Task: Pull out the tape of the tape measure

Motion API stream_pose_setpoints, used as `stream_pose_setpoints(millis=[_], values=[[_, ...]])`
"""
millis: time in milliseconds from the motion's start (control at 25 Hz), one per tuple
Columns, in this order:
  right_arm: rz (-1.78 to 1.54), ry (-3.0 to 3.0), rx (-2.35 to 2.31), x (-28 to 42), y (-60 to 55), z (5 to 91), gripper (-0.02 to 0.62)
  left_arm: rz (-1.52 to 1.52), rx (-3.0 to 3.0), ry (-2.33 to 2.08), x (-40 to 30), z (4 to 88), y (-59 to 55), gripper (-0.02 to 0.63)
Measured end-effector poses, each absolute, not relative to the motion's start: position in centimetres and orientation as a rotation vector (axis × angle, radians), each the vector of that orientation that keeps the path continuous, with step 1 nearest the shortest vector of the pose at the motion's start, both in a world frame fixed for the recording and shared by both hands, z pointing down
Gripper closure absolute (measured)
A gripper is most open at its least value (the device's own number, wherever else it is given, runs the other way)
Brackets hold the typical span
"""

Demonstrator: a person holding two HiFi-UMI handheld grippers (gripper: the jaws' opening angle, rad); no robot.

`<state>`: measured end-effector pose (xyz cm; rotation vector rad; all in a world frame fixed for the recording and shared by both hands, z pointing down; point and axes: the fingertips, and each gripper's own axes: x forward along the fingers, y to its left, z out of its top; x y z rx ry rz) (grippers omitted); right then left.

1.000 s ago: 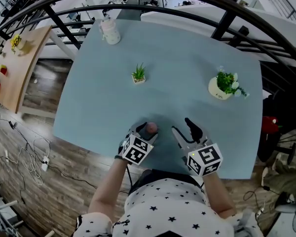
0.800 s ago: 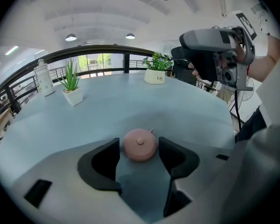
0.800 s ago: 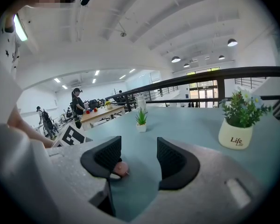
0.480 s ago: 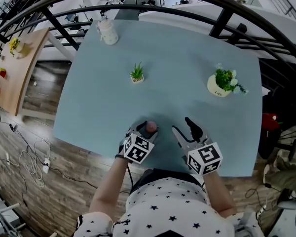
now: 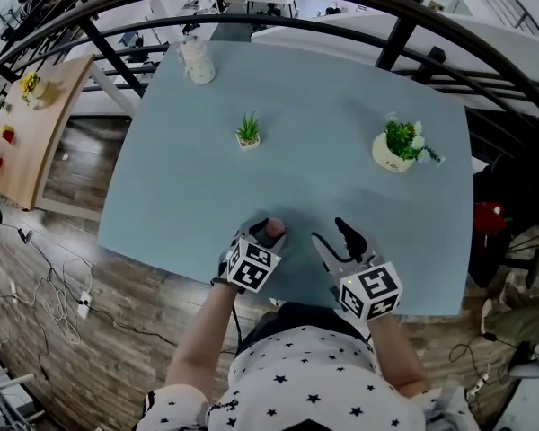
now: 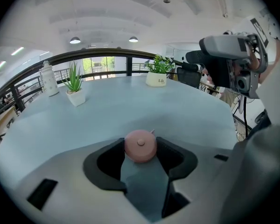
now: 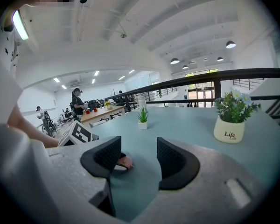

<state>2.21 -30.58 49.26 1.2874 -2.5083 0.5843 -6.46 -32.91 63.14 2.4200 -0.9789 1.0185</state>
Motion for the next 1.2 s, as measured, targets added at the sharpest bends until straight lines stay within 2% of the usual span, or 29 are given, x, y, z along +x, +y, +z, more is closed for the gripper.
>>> stream_pose_setpoints(millis=[680, 1200], values=[[0.513, -2.533, 1.308, 3.1, -22.7, 47.9, 0.373, 0.888, 2.517, -1.043, -5.0, 57.5, -26.9, 0.394], [0.354, -2.566, 1.188, 1.1, -15.9, 47.0, 0.373, 0.740, 2.597, -1.085, -5.3, 52.3, -19.5, 0.394]])
